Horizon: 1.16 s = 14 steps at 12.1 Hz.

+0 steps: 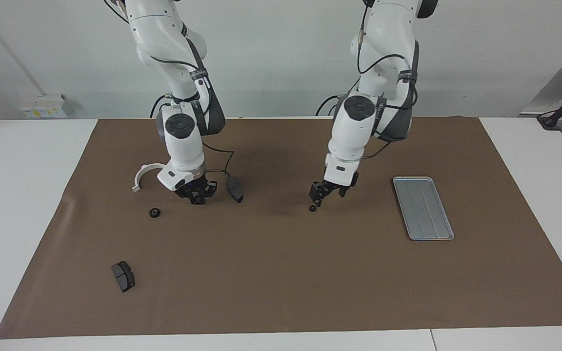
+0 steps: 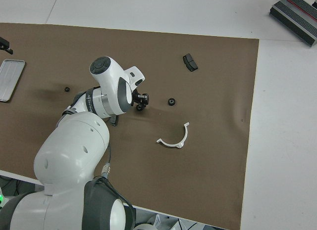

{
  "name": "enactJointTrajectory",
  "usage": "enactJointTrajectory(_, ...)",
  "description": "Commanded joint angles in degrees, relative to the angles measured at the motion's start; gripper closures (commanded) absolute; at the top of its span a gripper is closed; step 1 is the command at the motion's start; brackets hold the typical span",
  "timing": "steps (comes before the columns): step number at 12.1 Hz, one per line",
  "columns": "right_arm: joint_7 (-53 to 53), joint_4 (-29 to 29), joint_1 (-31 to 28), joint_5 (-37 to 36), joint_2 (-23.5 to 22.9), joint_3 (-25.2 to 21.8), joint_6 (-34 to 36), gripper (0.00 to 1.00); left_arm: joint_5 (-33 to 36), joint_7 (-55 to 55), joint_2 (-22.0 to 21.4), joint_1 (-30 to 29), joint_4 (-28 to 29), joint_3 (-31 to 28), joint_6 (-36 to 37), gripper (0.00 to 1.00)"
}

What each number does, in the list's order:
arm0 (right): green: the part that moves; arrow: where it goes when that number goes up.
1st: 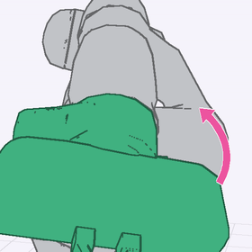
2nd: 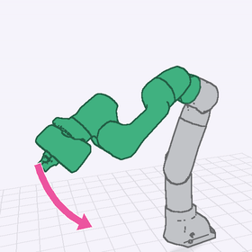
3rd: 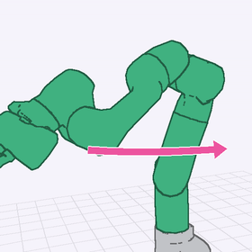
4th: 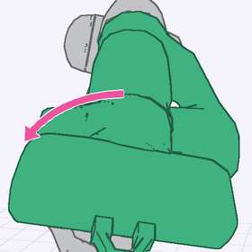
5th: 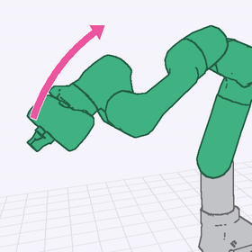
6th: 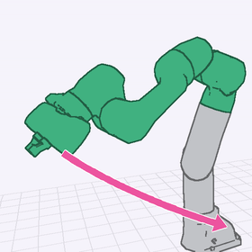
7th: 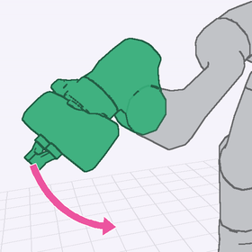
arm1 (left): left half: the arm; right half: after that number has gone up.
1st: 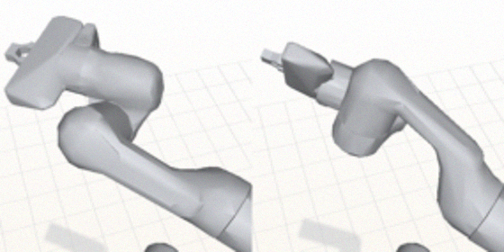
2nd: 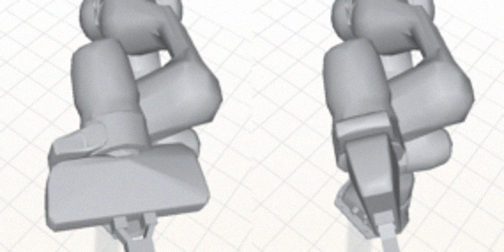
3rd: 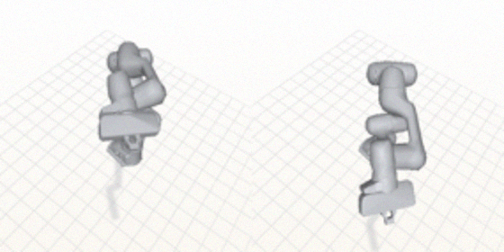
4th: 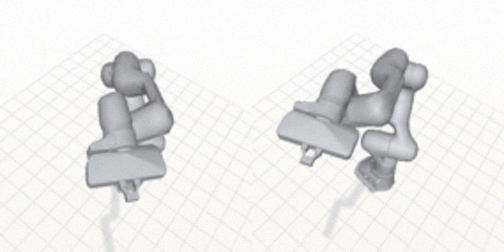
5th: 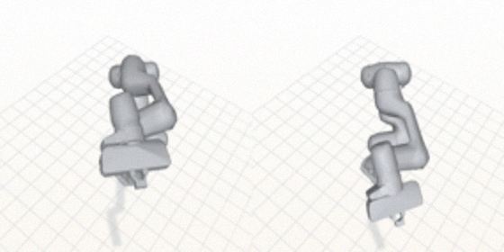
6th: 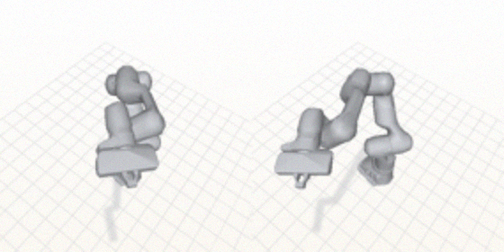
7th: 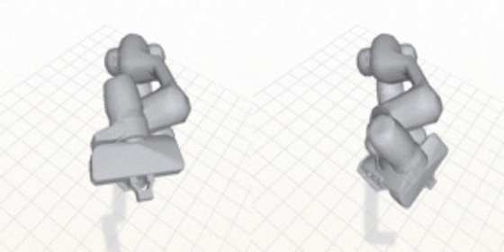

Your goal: Place bearing gear from tray to pile

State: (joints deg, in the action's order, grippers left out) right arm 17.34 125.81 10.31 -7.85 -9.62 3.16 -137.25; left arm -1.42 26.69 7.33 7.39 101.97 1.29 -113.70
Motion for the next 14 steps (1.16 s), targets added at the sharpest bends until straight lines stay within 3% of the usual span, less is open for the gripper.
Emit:
enactJointTrajectory(1,-0.9,-2.5,0.8,2.4,1.5,0.9,2.3,0.01,-2.0,-11.2,-1.0,-5.6,-2.7,0.2,6.5,0.06)
enactJointTrajectory(3,1.1,-7.0,3.7,4.9,0.1,0.9,4.4,0.01,-2.0,-16.0,-3.4,-8.9,-4.7,-0.1,11.6,0.06)
enactJointTrajectory(6,4.6,-12.2,6.8,4.9,-1.4,0.9,6.6,0.00,-0.8,-16.5,-3.9,-9.6,-13.3,-0.1,23.8,0.06)
enactJointTrajectory(8,9.4,-17.4,11.1,4.9,-4.8,0.9,9.2,0.00,0.4,-16.6,-4.3,-9.5,-15.7,0.1,29.1,0.05)
enactJointTrajectory(12,17.4,-25.5,15.8,4.0,-10.3,0.9,10.8,0.00,0.4,-22.4,-10.1,-9.5,-12.2,0.6,28.6,0.02)
enactJointTrajectory(14,21.3,-30.2,18.6,3.8,-13.9,0.8,11.5,0.00,0.4,-24.1,-10.1,-9.5,-11.5,0.6,27.9,0.00)
